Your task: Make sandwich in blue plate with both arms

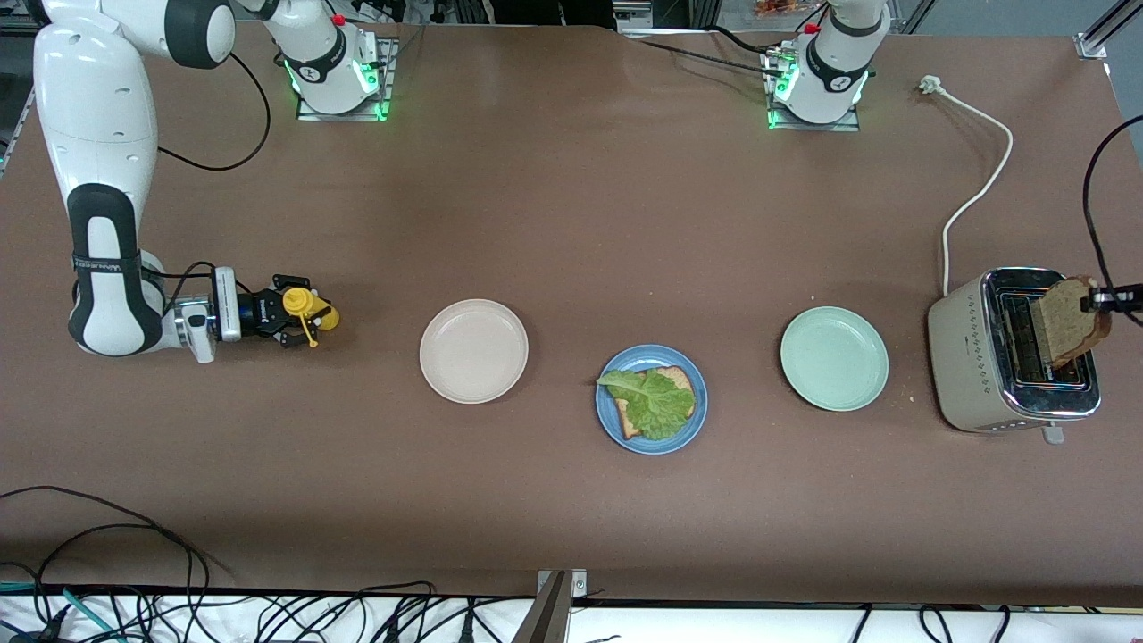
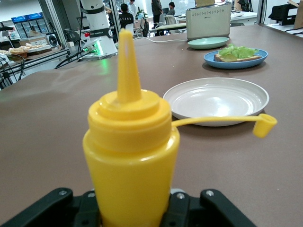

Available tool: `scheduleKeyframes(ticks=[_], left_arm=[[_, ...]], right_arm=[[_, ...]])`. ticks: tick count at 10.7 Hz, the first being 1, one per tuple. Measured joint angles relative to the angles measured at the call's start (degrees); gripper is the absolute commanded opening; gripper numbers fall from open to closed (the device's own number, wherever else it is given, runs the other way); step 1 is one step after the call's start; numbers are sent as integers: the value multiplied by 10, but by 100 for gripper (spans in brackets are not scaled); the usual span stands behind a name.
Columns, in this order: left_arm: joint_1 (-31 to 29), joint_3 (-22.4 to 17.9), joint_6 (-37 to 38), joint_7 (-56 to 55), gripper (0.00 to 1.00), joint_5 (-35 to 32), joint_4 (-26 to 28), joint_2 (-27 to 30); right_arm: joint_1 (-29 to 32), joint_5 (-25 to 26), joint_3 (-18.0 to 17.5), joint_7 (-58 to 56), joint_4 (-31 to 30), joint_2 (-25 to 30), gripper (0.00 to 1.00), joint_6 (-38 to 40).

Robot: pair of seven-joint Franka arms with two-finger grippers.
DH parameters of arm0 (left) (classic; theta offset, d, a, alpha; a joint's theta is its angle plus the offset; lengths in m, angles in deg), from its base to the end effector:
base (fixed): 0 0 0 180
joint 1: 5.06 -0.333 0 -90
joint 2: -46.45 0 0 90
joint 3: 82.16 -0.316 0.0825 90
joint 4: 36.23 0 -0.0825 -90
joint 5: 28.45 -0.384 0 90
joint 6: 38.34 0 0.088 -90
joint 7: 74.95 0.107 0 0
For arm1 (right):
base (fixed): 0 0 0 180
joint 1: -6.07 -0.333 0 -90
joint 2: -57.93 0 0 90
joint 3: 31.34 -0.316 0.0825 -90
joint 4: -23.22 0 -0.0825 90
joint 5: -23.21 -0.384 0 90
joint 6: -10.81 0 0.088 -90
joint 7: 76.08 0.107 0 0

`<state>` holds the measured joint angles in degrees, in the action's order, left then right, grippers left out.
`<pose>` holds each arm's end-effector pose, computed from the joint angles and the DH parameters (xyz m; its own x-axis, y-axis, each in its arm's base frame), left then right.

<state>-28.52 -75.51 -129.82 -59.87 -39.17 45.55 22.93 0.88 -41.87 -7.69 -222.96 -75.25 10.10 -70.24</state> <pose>0.6169 0.2187 0.4455 0.9646 0.0158 -0.2631 -0.0022 -0.9977 -0.0678 0.5755 -0.0643 0.1251 0.0343 0.4031 0.9145 0.9649 0.2252 -0.1355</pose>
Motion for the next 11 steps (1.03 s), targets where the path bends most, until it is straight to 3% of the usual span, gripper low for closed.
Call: scheduleKeyframes(ticks=[2,6,11], left_arm=[[0,9,46,0,0,1,-1,37],[2,46,99,0,0,4,-2,98],[13,65,101,-1,0,15,1,104]], right_arm=[[3,0,0,0,5,-4,96,7],[5,0,-1,0,11,-5,97,8],[40,15,2,7,21,-5,96,8]])
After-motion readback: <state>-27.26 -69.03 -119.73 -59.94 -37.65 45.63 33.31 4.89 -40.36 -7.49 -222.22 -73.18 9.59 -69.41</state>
